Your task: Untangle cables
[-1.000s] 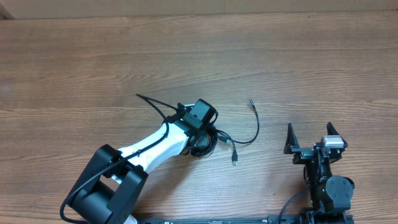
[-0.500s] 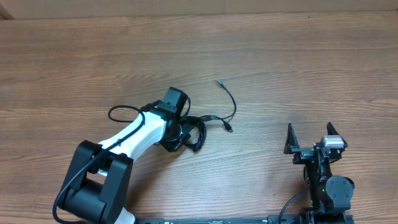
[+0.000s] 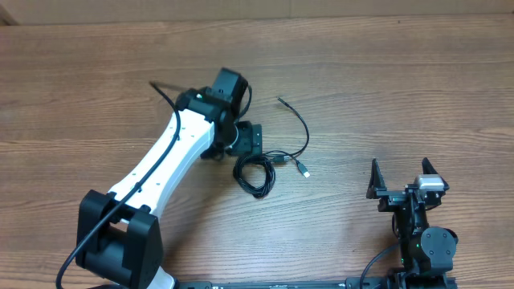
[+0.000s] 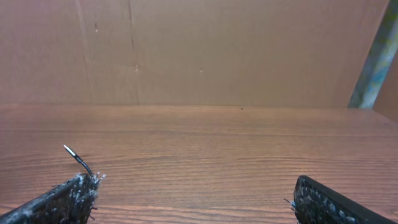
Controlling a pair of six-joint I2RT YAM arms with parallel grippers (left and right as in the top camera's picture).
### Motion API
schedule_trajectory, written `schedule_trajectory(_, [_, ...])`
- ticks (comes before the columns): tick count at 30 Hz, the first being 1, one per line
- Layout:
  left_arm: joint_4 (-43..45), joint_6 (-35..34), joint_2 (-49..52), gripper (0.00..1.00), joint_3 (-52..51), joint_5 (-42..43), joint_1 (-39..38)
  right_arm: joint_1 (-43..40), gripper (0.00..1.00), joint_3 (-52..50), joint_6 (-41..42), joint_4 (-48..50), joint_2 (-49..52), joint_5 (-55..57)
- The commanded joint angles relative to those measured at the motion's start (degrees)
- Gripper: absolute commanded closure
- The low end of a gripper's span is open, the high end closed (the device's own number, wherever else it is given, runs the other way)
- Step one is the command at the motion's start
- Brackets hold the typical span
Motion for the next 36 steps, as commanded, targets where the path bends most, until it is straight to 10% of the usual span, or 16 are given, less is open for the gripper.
schedule_trajectory(1, [0.02,26.67,0.02,0.09,1.55,-2.95,0.44,0.04,0.00,-0.61,-0.28,0.13,-0.48,0.11])
schedule_trajectory(27, [30.27,41.90,0.02,0.28,-25.92,8.76,0.31,0.04,0.00,-0.61,-0.28,0.13,-0.48,0.11])
schedule_trajectory(36, [37.81,34.53,0.02,0.90,-31.89,8.74,0.28,0.04,0.00,-0.61,-0.28,0.13,-0.48,0.11])
